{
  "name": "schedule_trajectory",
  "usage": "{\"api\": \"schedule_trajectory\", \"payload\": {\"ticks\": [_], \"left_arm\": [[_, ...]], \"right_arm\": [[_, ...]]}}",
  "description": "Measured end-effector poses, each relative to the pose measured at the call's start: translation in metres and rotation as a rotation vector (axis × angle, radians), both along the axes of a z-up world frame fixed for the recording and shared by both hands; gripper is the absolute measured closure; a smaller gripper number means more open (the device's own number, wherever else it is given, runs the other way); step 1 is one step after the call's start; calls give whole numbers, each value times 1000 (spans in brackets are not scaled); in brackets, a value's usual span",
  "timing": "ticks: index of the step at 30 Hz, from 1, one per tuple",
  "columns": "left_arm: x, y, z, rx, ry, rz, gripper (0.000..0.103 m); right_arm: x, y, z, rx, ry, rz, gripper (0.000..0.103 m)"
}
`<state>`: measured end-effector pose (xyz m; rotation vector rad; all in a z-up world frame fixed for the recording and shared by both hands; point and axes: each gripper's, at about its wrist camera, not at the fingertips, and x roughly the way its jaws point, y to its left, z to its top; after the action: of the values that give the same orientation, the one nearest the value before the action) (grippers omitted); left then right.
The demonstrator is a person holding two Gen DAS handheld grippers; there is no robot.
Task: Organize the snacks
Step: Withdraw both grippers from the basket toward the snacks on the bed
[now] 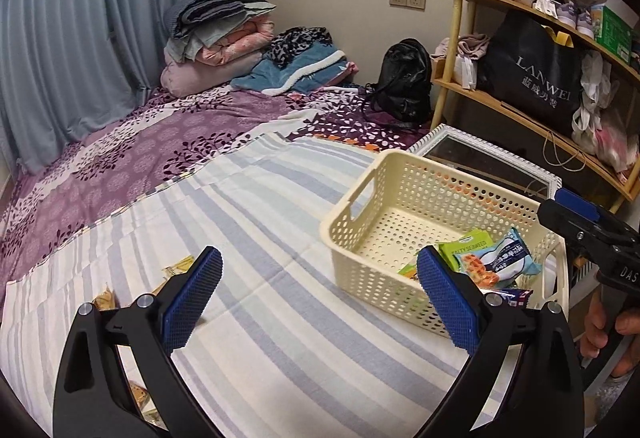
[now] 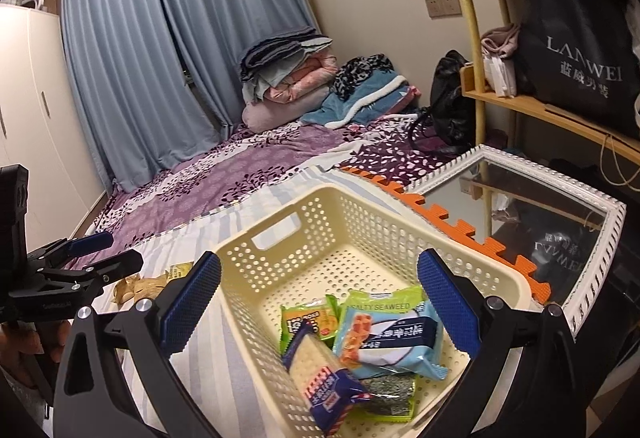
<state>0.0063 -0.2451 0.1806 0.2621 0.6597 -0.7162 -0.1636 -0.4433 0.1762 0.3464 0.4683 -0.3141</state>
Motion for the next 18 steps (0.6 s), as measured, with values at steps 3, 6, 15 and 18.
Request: {"api": "schedule_trajectory", "payload": {"ticks": [3,6,15,18], "left_arm": [[4,17,-1,-4,2,30,4],[8,33,-2,-6,3,61,4],[26,102,-2,9,-7,192,4],[35,130,-1,13,-11,250,4]], "right_arm": [[3,9,3,-10,-3,22,5],[7,20,5,-17,-5,48,5],[28,72,2,-36,24,202,5],[37,93,-1,-44,43,267,5]]}}
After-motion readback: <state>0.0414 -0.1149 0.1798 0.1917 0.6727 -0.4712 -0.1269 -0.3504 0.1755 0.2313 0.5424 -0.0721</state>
